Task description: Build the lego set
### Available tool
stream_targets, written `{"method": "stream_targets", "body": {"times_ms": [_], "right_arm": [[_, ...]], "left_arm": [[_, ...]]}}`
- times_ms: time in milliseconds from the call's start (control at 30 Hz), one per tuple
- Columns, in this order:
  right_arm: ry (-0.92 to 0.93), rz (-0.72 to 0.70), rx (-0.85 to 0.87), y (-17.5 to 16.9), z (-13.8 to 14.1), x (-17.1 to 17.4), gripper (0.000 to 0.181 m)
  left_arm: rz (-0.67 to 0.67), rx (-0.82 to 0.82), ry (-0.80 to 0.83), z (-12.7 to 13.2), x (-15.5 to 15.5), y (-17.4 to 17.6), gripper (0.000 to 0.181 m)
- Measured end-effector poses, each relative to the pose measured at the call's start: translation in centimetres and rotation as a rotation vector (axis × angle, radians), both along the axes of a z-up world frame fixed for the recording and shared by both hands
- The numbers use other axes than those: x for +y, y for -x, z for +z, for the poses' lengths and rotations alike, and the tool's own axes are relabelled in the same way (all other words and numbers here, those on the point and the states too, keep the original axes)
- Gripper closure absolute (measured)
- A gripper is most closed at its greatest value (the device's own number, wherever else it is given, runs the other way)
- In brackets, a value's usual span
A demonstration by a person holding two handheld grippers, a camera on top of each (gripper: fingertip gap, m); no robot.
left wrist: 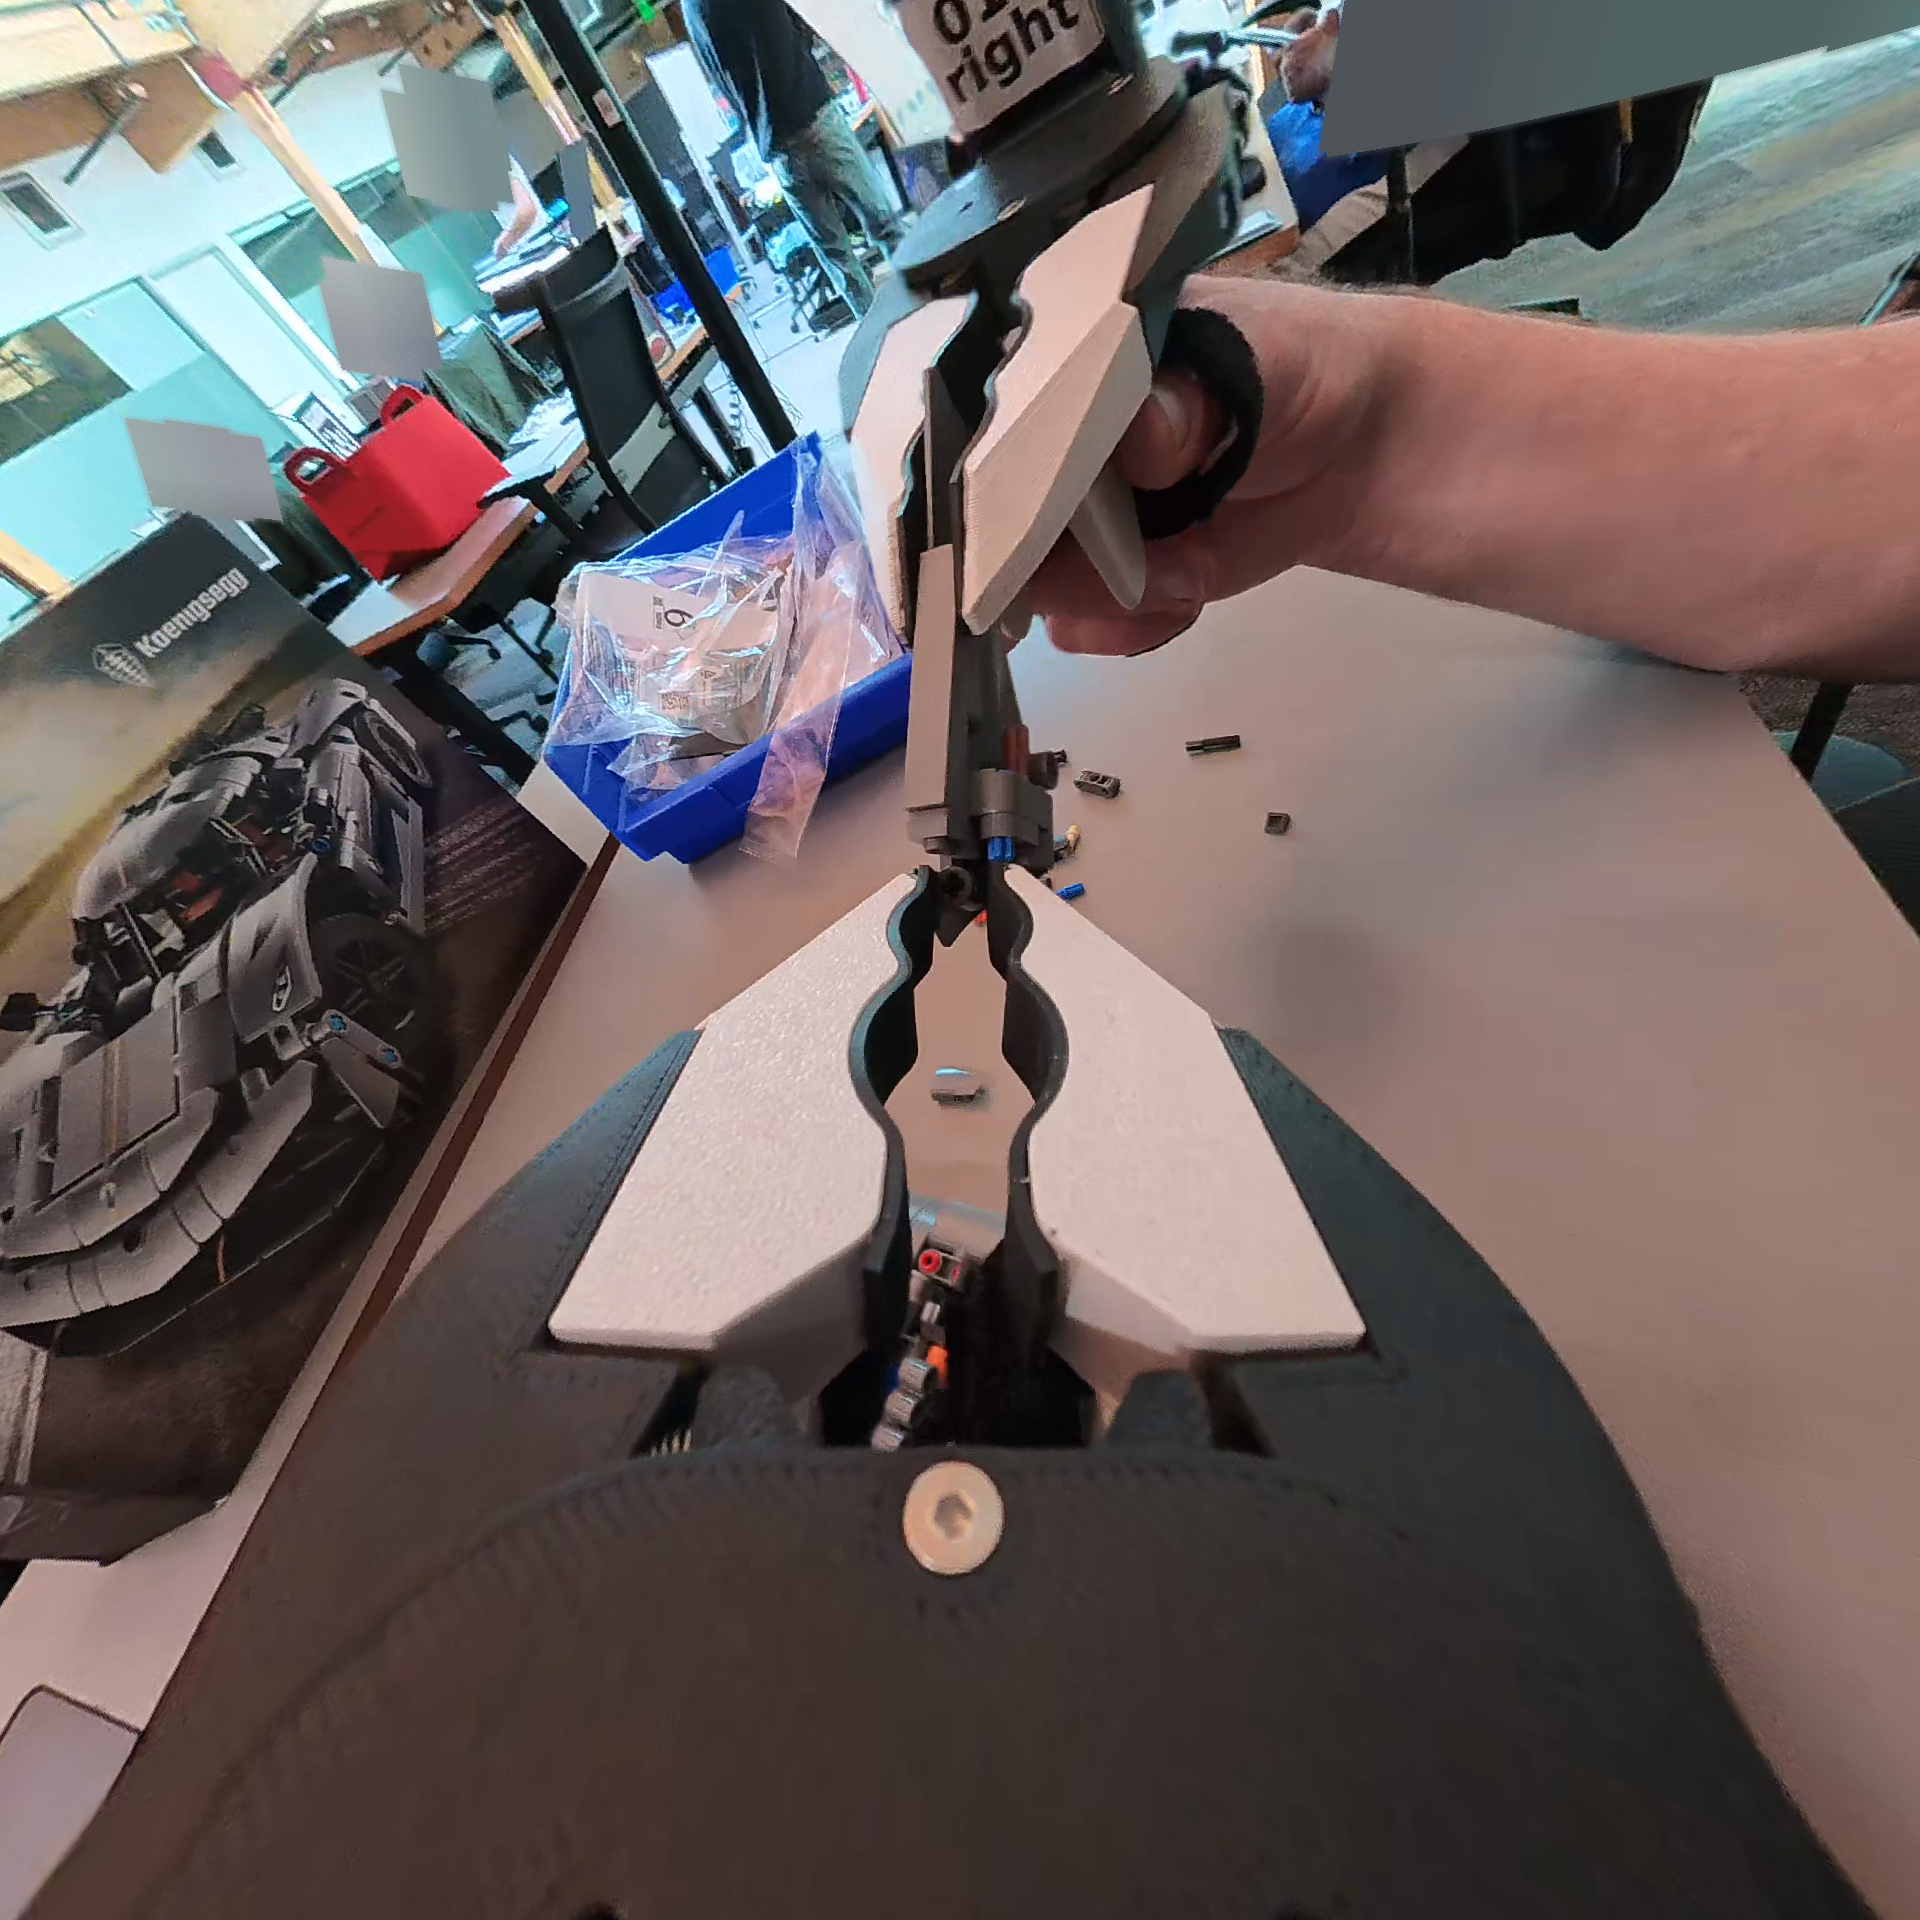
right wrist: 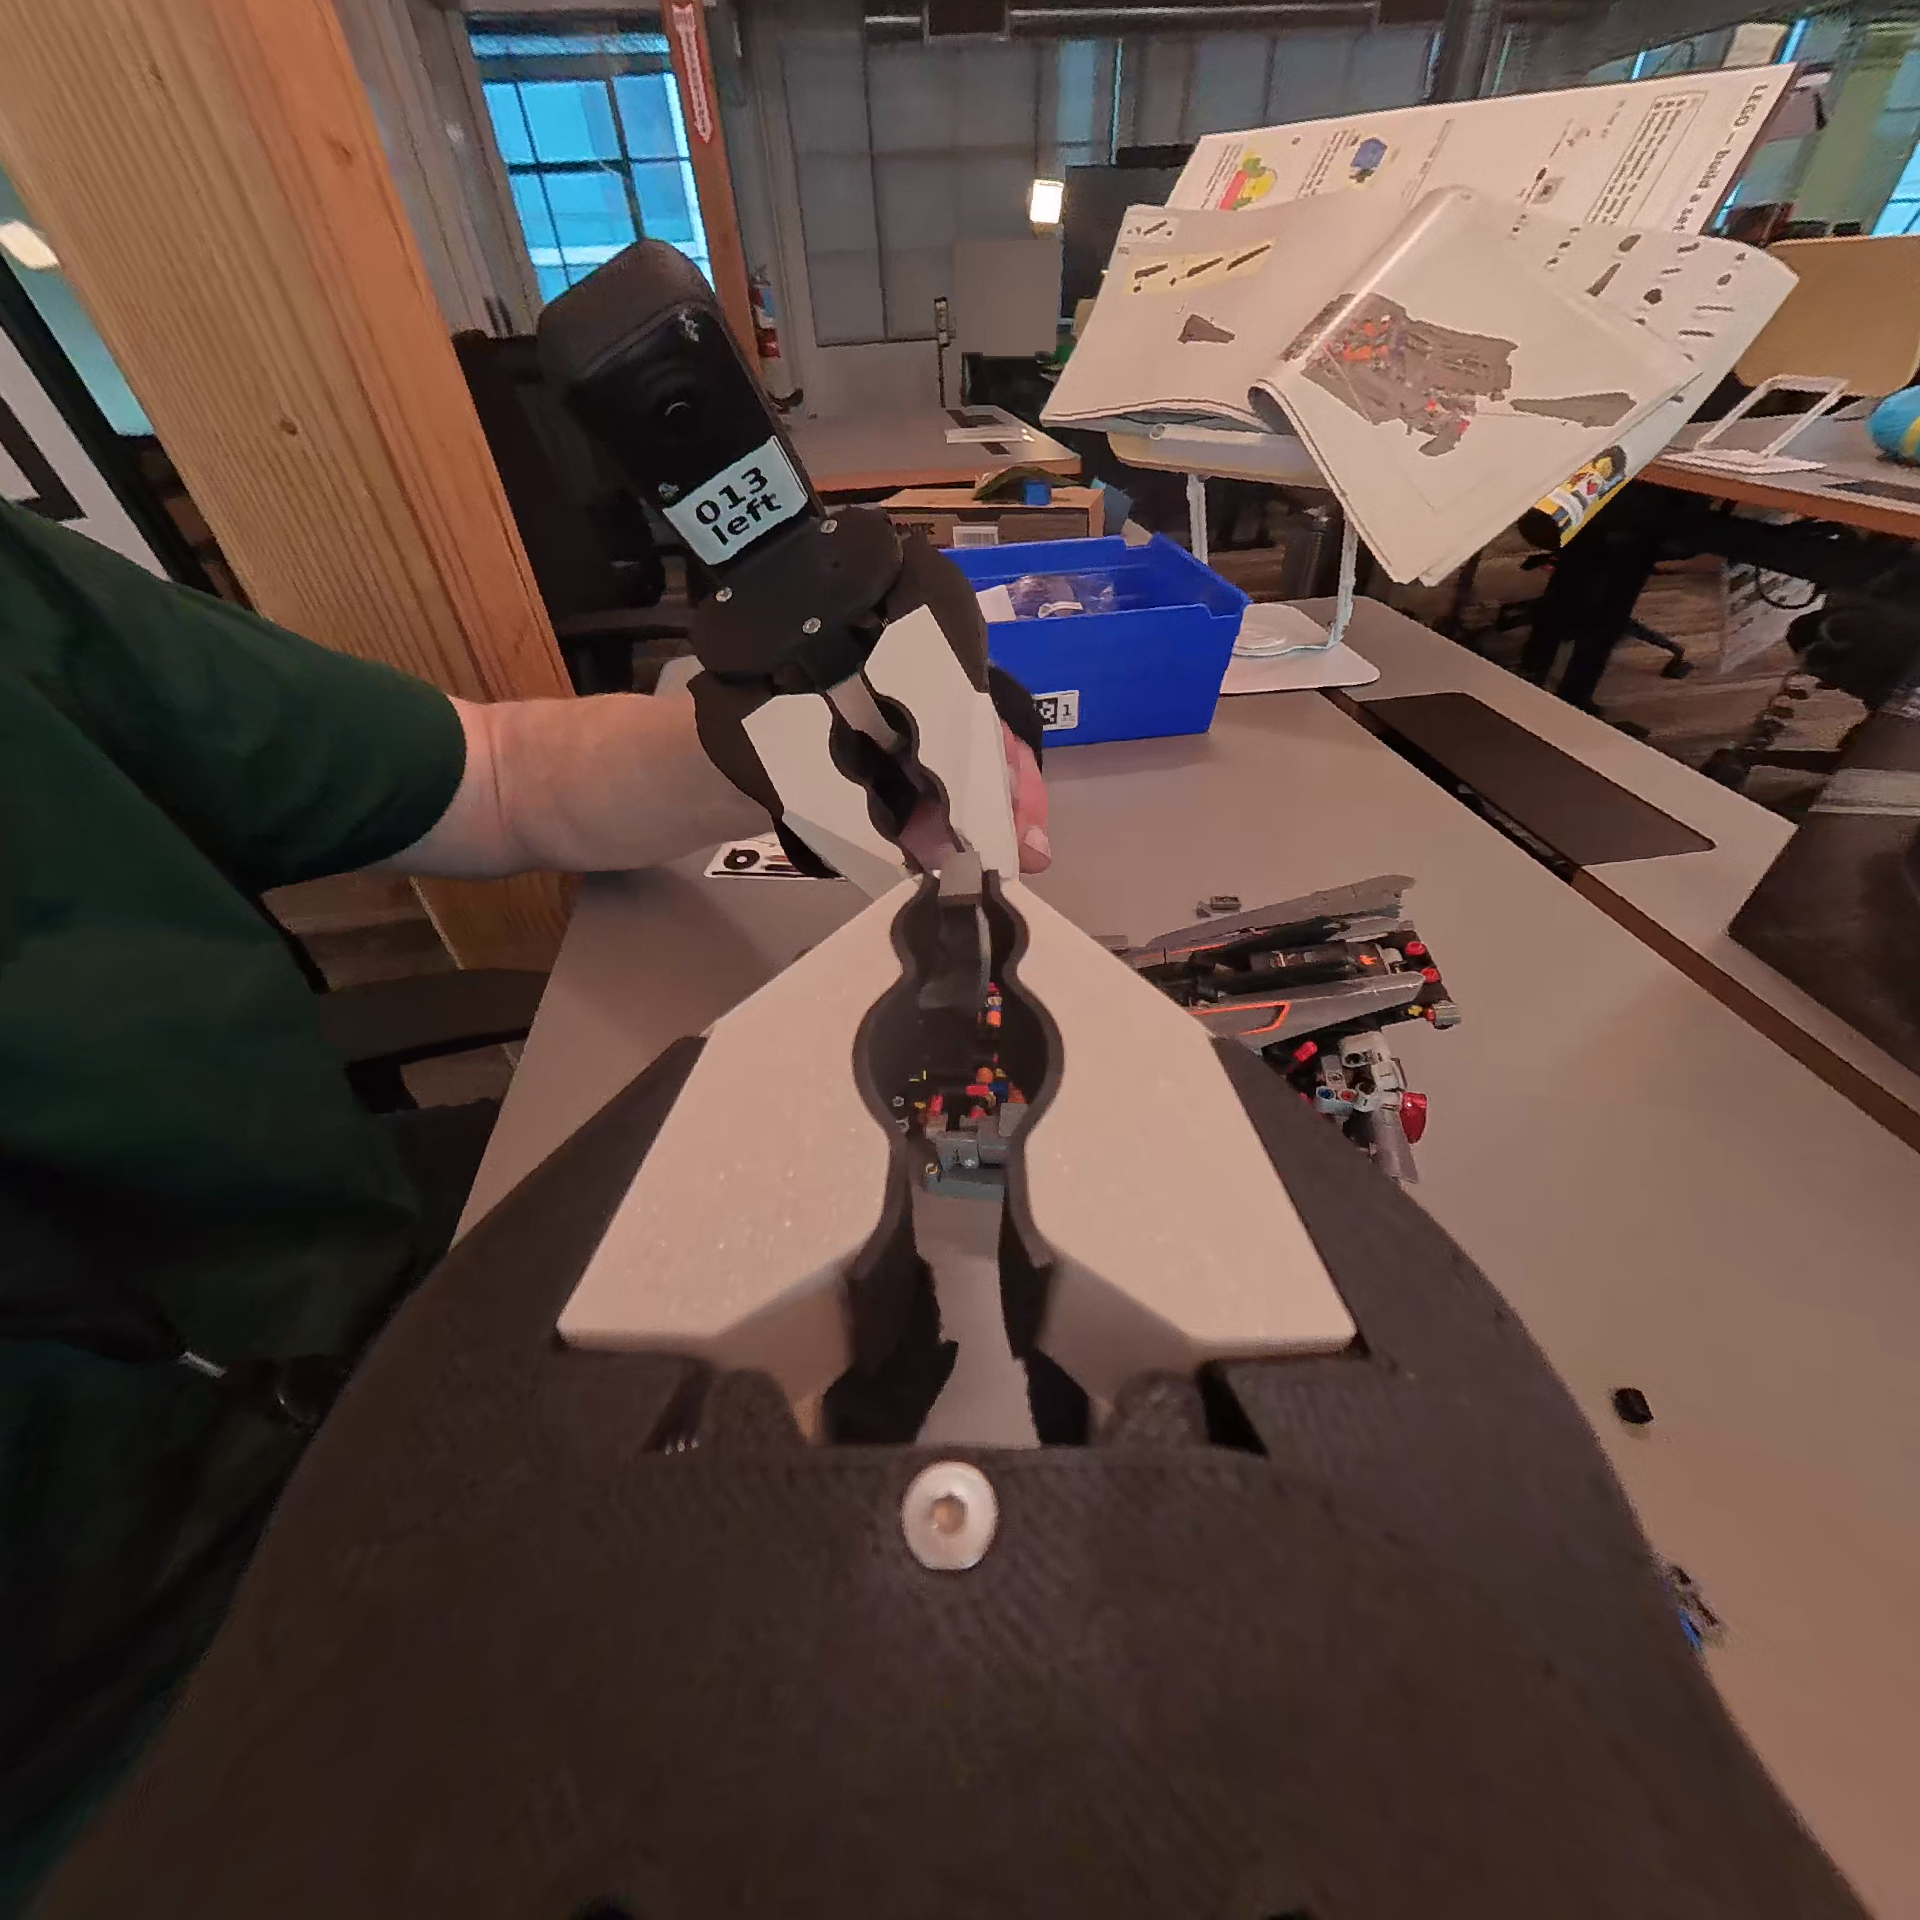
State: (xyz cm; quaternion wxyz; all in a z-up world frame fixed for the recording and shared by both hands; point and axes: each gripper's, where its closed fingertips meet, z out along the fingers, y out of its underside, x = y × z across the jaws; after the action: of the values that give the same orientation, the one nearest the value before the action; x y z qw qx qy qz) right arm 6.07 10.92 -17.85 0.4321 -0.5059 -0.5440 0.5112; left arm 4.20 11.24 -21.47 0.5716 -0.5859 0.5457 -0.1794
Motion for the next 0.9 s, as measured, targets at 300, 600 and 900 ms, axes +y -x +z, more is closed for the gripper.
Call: {"method": "stream_targets", "body": {"times_ms": [300,600,900], "right_arm": [[-0.416,-0.275,-0.192,0.6,-3.7,-2.9,0.176],[-0.482,-0.276,-0.267,2.4,-5.0,-4.6,0.175],[-0.384,-0.289,-0.231,2.7,-3.6,-4.1,0.155]], "left_arm": [[0.077,0.057,-0.133,-0.8,-2.3,0.7,0.142],[0.04,0.119,-0.125,-2.8,-3.6,-0.5,0.17],[0.091,0.106,-0.278,-1.3,-2.8,0.3,0.176]]}}
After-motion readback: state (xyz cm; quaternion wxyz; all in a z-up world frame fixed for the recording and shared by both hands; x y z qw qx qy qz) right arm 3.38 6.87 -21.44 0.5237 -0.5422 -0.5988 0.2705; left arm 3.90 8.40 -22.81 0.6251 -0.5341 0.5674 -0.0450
